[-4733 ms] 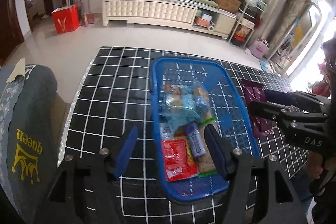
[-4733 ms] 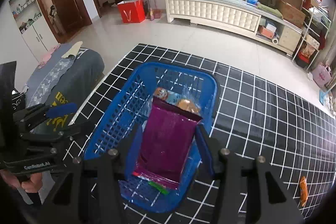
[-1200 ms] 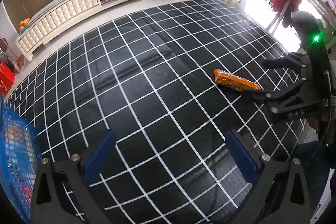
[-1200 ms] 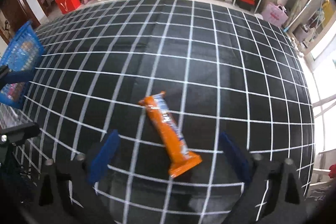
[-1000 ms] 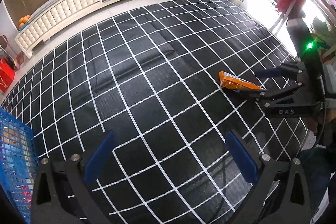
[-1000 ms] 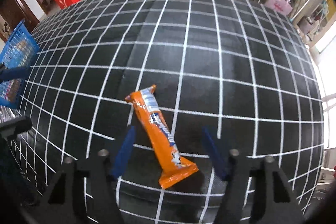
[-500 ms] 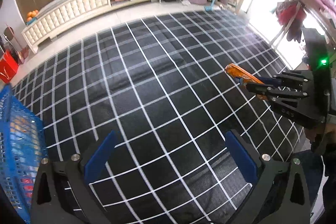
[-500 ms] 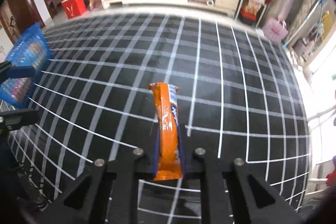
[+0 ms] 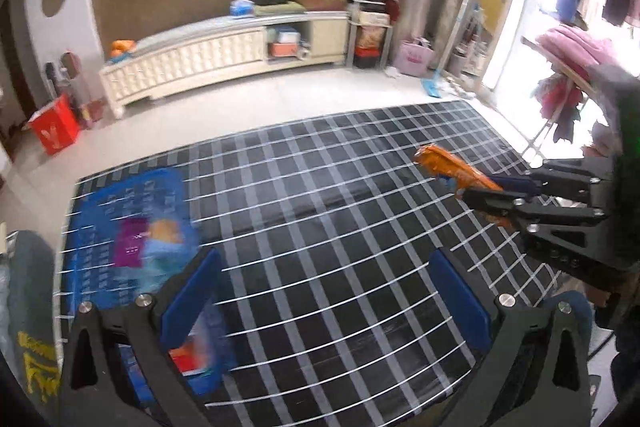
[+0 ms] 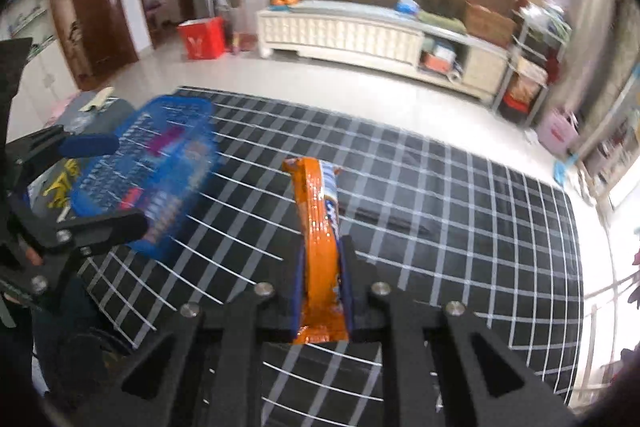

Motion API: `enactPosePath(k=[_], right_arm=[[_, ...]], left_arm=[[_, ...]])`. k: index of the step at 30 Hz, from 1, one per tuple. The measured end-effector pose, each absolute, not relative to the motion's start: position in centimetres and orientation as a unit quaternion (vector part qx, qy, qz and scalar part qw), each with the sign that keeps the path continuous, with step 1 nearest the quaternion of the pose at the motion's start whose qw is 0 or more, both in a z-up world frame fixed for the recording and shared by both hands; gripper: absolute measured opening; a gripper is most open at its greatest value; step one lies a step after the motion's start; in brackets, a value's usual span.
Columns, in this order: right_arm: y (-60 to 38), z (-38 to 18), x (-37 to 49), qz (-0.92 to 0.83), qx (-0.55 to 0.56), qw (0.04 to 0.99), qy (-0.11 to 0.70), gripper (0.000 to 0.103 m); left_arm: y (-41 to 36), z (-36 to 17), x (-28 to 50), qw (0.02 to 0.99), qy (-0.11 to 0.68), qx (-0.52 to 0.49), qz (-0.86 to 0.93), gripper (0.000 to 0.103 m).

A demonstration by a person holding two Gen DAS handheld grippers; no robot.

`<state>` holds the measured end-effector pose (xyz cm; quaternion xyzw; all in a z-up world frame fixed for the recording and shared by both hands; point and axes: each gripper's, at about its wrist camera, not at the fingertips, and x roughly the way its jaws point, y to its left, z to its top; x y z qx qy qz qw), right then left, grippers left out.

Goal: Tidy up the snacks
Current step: 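Carry the orange snack bar with the right tool over the blue basket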

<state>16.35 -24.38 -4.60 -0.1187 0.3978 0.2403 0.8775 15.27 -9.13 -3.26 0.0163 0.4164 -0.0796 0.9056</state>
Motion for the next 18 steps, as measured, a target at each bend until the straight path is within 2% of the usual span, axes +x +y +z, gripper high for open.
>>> enactPosePath(k=[10,18], right_arm=[[-12.7,-2.1,13.3,0.292,-0.156,0.865,0.376,0.020],[-5.4,-4.1,12.6,0.305,-0.198,0.844,0.394,0.020]], left_arm=[[2.5,-1.7,10.4,0.912,0.410,-0.011,0.001,0.103],[9.3,-3.4,8.3,0.907,0.417,-0.037,0.043,0.103]])
